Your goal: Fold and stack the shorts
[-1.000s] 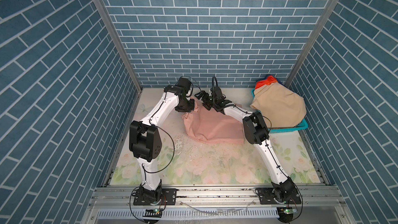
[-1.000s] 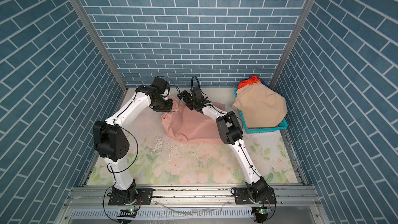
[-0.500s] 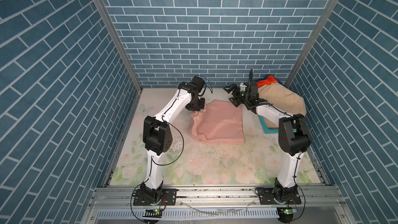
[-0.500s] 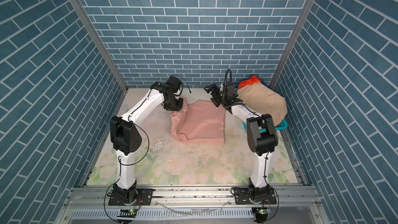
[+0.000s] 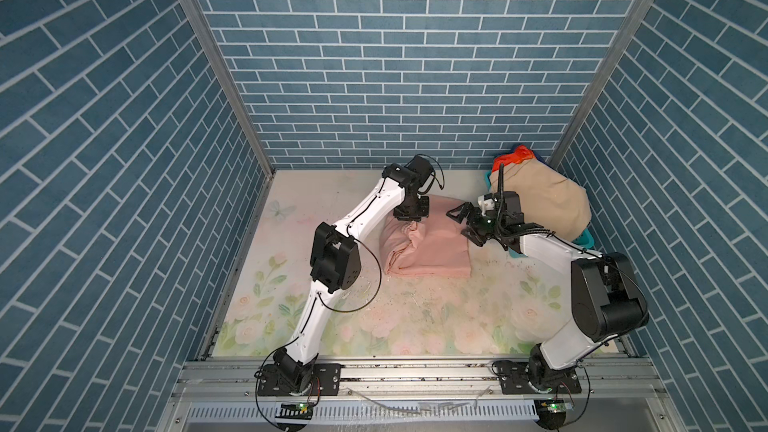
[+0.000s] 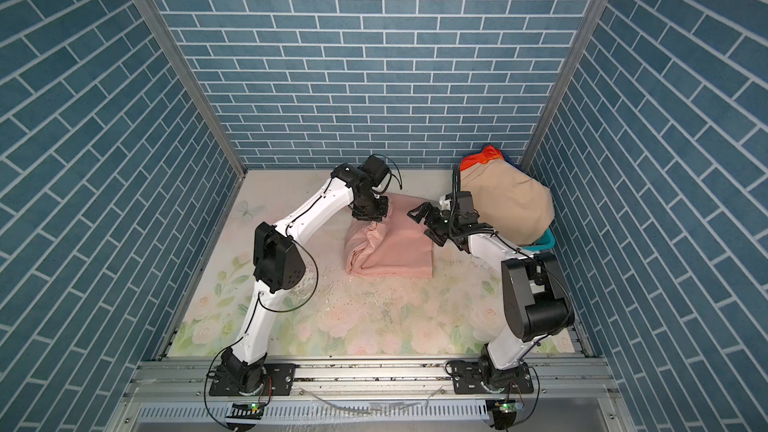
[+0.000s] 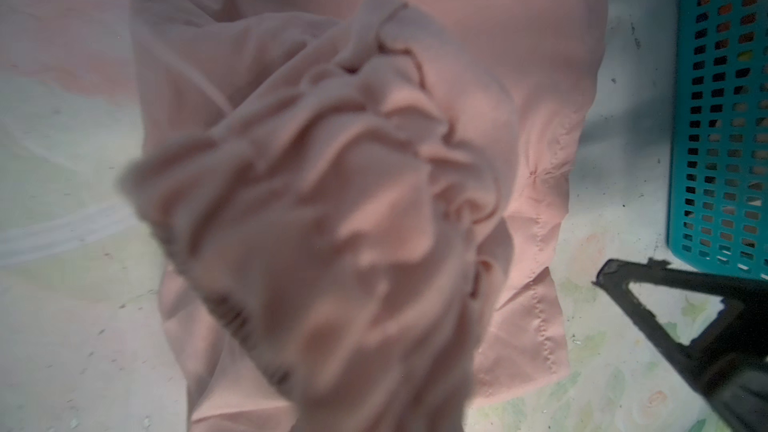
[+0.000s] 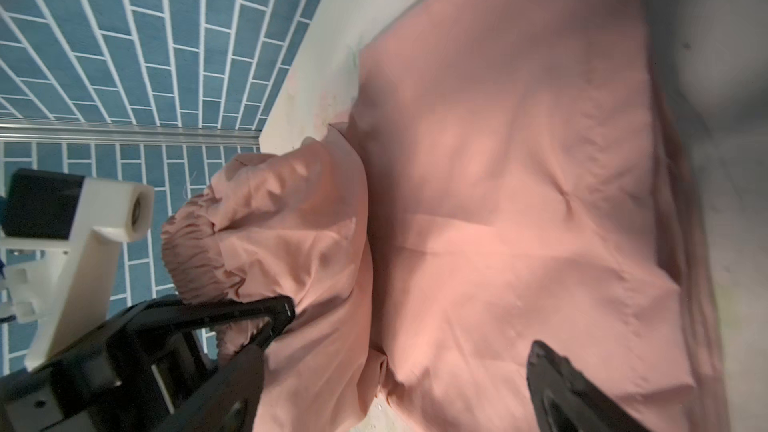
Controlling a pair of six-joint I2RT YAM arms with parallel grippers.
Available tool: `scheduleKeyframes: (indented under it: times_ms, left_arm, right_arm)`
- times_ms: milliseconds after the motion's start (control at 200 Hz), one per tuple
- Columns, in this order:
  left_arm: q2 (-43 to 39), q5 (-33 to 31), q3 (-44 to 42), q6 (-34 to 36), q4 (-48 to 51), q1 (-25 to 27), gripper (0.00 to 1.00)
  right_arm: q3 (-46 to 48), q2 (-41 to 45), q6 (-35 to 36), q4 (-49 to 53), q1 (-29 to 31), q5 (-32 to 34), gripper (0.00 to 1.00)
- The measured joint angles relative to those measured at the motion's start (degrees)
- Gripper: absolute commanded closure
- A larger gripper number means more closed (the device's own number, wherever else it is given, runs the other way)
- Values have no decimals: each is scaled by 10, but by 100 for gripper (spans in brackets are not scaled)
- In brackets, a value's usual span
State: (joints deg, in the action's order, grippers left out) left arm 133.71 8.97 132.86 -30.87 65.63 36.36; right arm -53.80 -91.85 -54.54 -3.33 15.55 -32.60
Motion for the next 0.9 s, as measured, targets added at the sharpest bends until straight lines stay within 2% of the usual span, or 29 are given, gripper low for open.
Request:
scheduleKeyframes:
  times_ms: [40, 165, 305, 335, 415, 450, 460, 575, 695, 805, 900]
  left_arm:
    - [4, 7, -9, -8, -13, 4, 85]
    - [9, 27, -47, -29, -54, 12, 86]
    - [9, 55, -89, -56, -118, 17, 61]
    - [8, 66, -104, -63, -141, 17, 54]
    - [3, 91, -141, -82, -194, 19, 25]
    - [-3, 99, -156, -89, -215, 20, 4]
    - [-4, 101, -159, -91, -217, 20, 1]
    - [-44, 108, -183, -92, -251, 18, 0]
    - [-161, 108, -247, -90, -305, -3, 1]
    - [-294, 127, -354, -113, -384, -65, 0]
    - [-338, 133, -403, -125, -427, -122, 0]
  right_arm:
    - [10, 13, 5, 1, -4, -2, 1]
    - [31, 66, 23, 14, -17, -2, 1]
    - [42, 112, 56, 37, -28, 0, 1]
    - [44, 119, 65, 44, -30, 2, 1]
    - [51, 133, 85, 61, -30, 7, 1]
    - [54, 136, 93, 68, -30, 9, 2]
    - [55, 137, 96, 71, -30, 9, 1]
    - [59, 141, 124, 101, -25, 22, 1]
    - [56, 141, 164, 144, 3, 64, 1]
    - [23, 130, 204, 198, 65, 124, 1]
    - [-24, 96, 234, 230, 120, 183, 1]
